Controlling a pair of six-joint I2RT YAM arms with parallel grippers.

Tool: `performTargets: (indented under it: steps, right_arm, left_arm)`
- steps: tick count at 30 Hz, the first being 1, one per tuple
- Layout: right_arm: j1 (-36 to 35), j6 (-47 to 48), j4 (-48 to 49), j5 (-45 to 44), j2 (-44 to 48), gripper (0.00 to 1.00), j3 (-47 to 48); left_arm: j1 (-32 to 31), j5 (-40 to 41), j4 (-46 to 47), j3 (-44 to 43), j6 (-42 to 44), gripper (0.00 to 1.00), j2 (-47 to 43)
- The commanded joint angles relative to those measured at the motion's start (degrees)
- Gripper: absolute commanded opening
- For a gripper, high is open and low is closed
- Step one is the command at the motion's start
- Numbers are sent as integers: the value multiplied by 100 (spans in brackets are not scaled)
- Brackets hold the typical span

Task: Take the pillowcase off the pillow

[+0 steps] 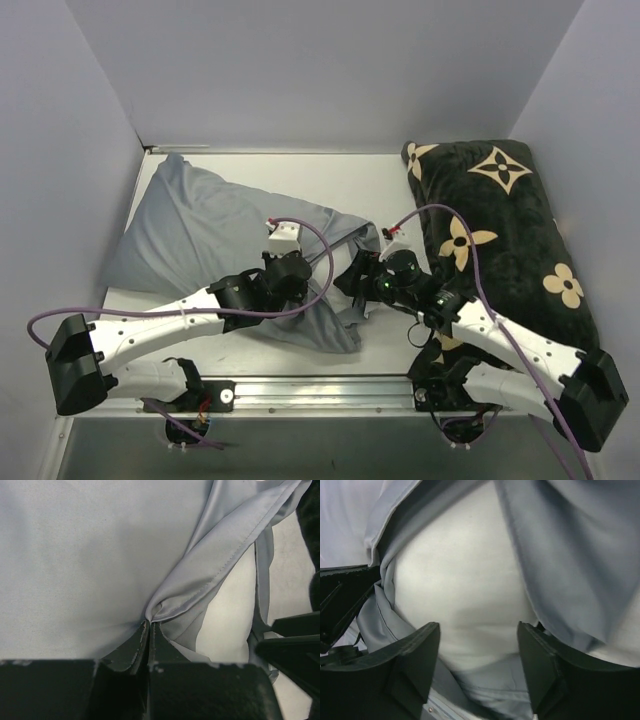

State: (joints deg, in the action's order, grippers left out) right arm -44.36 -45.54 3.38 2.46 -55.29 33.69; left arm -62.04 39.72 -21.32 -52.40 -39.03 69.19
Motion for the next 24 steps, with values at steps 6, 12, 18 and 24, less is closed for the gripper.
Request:
performTargets:
  steps: [6, 12, 18, 24]
  right_arm:
    - [-73, -244, 1006, -25, -642, 95, -389]
    - [-64, -359, 2584, 184, -807, 100, -1188]
    - [-90, -421, 4159, 492, -1686, 100, -1374]
    - [-117, -509, 5190, 474, -2126, 98, -1700]
  left_arm:
    - [-19, -237, 119, 28, -88, 5, 121]
    - [-19, -255, 137, 63, -79, 5, 86]
    - [-19, -325, 146, 90, -79, 5, 86]
    - [-27, -588, 163, 55, -18, 5, 86]
